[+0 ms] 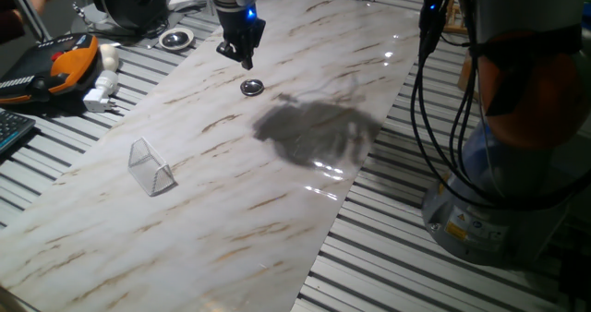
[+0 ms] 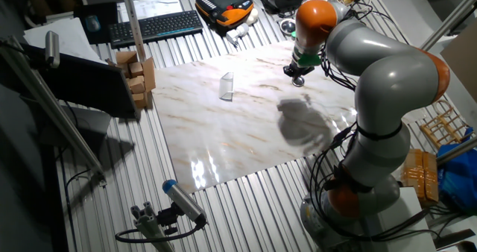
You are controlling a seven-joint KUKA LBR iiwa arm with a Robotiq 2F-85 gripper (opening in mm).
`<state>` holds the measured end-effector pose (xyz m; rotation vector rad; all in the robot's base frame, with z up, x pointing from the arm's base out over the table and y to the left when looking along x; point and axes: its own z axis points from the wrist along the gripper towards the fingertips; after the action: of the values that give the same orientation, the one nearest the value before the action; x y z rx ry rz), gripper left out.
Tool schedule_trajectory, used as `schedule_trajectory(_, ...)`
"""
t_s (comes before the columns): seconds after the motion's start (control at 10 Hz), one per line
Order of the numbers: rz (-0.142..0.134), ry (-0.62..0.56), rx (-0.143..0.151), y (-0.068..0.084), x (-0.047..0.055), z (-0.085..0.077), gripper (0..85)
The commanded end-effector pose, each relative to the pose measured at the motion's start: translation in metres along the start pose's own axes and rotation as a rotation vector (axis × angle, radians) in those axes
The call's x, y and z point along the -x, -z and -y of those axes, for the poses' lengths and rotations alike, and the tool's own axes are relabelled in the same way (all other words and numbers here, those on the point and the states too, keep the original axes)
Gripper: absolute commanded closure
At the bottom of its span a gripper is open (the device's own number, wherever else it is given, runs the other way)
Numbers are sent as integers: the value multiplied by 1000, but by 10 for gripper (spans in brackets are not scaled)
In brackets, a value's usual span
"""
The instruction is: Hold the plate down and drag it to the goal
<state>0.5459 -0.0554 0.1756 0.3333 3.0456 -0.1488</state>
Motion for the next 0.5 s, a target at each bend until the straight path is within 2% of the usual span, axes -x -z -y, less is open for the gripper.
schedule_trajectory(0.0,1,-9,-10,2,1,-1,850)
schedule_trajectory(0.3,-10,-32,-16,-3,1,-1,850)
schedule_trajectory(0.4,-12,-31,-7,-5,1,-3,850)
